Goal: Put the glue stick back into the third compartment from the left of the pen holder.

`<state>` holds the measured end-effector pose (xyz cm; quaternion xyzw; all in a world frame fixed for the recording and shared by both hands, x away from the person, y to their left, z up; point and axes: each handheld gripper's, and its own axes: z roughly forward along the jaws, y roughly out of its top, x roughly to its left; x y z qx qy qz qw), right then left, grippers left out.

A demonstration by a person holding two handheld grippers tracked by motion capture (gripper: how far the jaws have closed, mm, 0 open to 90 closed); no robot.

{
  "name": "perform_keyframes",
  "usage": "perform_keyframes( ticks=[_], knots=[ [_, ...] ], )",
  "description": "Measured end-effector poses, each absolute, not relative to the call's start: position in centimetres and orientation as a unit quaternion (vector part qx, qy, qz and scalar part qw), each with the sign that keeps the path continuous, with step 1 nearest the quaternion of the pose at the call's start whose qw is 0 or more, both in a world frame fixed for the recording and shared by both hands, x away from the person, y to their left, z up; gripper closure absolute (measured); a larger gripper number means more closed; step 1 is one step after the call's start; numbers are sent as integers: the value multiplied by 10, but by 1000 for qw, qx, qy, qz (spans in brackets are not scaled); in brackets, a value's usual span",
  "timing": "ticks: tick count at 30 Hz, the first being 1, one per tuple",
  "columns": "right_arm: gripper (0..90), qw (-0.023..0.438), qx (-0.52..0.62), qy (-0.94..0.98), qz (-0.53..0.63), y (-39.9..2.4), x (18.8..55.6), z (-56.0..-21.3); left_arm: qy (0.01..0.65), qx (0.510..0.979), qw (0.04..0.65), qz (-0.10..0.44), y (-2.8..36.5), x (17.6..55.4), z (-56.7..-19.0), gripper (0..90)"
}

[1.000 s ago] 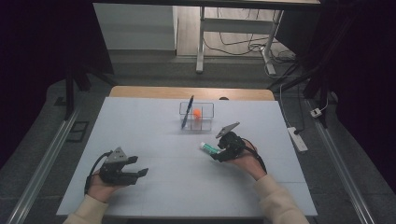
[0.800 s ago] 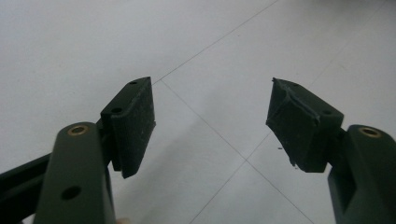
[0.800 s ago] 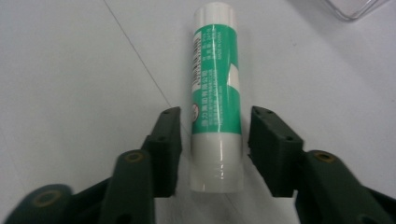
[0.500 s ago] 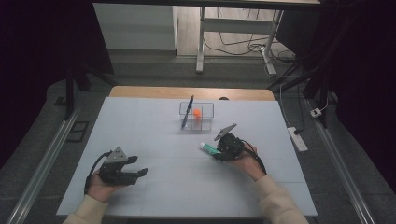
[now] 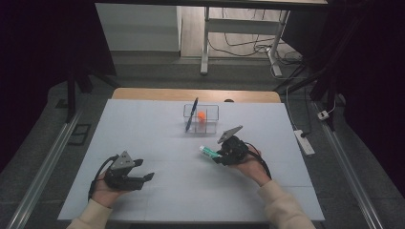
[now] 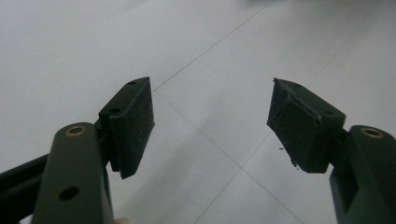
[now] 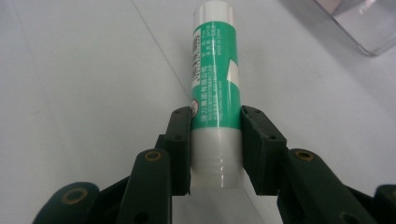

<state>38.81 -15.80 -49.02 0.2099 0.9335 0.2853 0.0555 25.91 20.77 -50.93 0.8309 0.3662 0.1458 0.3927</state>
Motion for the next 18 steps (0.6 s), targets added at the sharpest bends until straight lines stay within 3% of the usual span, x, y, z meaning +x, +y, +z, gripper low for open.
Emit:
perform_keyframes(
  ticks=[18],
  knots=[
    [646,12,169,935,312,-136,372,-484,323,847,384,175,178,264,-498,311]
  ],
)
